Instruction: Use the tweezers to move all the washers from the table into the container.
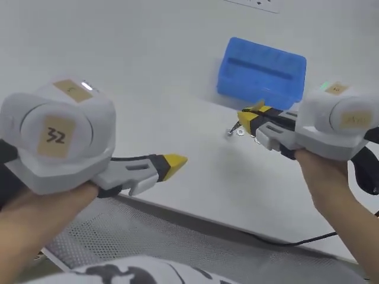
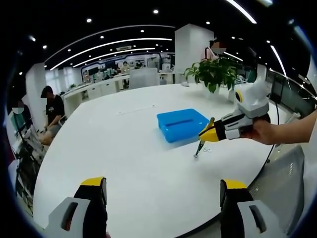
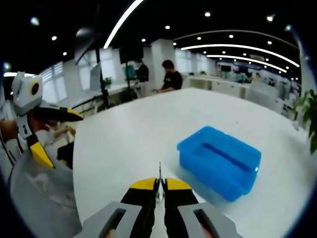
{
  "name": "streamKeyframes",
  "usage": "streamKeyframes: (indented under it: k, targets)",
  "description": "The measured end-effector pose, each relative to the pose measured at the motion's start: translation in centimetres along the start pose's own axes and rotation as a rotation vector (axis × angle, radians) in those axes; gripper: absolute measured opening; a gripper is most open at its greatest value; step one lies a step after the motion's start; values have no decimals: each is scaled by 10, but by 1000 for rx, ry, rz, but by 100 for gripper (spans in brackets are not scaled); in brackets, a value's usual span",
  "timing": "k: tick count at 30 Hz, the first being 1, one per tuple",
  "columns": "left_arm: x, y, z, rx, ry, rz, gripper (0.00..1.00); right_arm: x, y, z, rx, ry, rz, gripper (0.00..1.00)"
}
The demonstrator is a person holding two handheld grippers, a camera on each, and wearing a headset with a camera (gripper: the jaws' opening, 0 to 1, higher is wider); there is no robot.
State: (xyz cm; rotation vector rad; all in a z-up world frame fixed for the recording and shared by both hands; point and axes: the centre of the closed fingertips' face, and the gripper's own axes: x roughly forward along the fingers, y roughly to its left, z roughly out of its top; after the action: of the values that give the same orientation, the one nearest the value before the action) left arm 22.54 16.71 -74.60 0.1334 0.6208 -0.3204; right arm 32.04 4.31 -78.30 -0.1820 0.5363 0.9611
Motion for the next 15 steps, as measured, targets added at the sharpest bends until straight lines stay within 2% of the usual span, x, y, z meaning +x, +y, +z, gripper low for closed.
streamKeyframes:
  k: [6,11,15]
  targets:
    - [-1,0,4,-37,-21,-9,97,-6,-4,26,-15,-43,1,1]
    - [-1,2,1,-19,-8,2,97,-8,-13,47,-33,-79,-18,1]
    - [-1,3,0,-18,-5,2,96,-6,-27,60,-49,-97,-52,1]
